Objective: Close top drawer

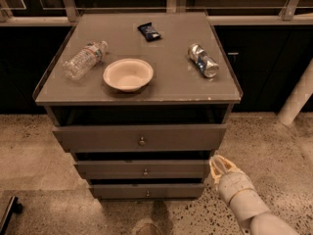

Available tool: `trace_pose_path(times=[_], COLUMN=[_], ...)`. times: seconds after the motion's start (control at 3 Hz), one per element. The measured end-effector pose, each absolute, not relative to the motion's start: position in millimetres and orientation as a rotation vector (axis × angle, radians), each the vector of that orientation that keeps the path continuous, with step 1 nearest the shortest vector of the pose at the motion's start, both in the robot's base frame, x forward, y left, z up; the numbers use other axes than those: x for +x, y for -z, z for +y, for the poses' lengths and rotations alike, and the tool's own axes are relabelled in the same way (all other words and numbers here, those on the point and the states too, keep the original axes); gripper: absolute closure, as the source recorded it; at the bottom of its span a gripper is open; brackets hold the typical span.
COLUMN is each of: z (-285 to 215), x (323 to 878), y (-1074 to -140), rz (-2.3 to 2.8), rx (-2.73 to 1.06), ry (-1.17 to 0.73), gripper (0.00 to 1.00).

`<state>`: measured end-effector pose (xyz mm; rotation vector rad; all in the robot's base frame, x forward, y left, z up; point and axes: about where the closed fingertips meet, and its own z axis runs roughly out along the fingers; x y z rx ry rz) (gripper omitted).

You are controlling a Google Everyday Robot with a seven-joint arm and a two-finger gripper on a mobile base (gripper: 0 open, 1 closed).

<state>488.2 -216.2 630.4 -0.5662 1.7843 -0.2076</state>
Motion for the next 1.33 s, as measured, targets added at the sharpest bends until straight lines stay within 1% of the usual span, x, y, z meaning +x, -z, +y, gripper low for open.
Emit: trace_pose_path(times=[1.0,1.33], z=[-217.7,-217.6], x=[485.6,485.6], y=[-629.7,-629.7], rz=[1.787,1.787], rx=[-0.567,-0.567], ry=[0.202,0.202], gripper=[0.13,0.0])
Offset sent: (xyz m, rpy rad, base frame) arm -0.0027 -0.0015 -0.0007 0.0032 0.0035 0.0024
